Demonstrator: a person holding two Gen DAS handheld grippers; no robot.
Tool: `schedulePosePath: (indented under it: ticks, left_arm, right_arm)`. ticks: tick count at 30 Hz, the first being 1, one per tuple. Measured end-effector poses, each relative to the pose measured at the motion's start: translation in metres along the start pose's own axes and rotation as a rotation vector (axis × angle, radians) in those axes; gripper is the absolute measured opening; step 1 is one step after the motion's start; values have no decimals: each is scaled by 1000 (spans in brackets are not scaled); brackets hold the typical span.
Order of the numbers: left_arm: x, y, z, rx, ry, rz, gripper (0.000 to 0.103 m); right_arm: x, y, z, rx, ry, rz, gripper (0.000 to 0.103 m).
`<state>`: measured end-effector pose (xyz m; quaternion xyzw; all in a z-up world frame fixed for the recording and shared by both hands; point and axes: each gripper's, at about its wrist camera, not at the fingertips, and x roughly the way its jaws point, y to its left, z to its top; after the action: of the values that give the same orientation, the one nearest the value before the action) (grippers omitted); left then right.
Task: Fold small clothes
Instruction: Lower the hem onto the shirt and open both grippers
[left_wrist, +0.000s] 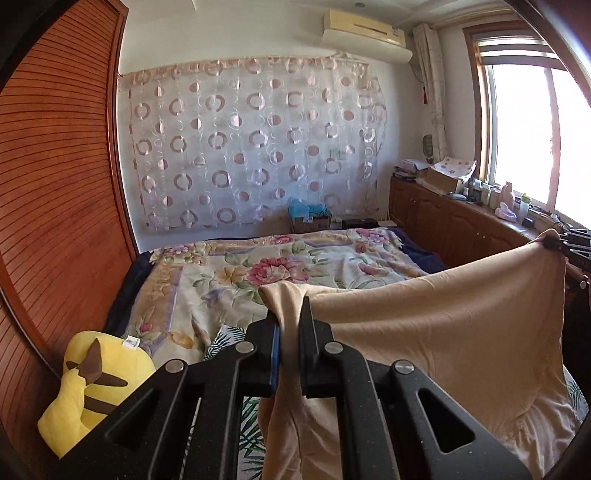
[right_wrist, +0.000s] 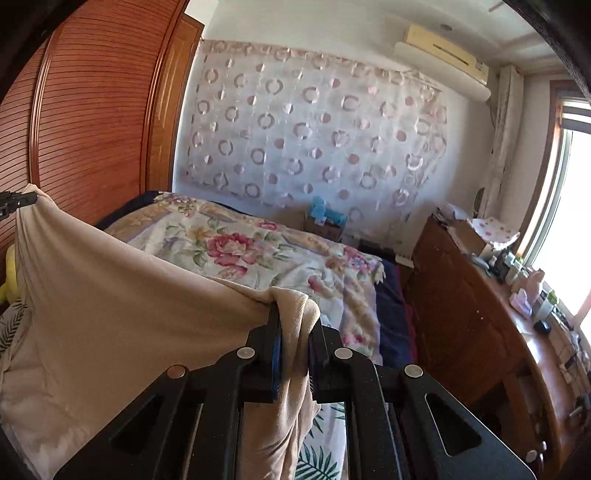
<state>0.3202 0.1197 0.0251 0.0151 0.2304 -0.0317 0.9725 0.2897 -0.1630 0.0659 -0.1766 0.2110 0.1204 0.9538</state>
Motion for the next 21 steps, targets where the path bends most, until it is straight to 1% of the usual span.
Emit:
schedulePosePath:
  ticks: [1,3,4,6,7,11,14,16,19,20,21]
  left_arm:
    - [13,0,1,0,20,-6,9]
    - [33,1,0,0,52,-15,9]
    - [42,1,-1,2,68,-21,9]
    - [63,2,-2,-2,100,-33,9]
    - [72,2,-4,-5,115,-40,9]
    - [109,0,-15,6,186,-62,9]
    - [126,-4,-24,21,225,-72,9]
    - [137,-5,-27,26,251,-80,9]
    - [144,-3,-30,27,284,-98,17]
    - [145,-2,-30,28,290,-99,24]
    - [144,-1,-29,30,293,-99,33]
  right_arm:
    - [13,0,2,2,17,5,11]
    - [27,-13,30,9,47,14,11]
    - [39,-14,33,13,67,22,11]
    - [37,-31,38,20,93,33,11]
    - [45,-38,39,23,109,39,11]
    - [78,-46,39,25,178,56,11]
    - [102,-51,40,38,233,74,11]
    - [115,-56,43,48,254,86,11]
    - [120,-61,41,71,283,101,11]
    - [119,-62,36,79,291,103,11]
    - [119,-65,37,89,299,107,11]
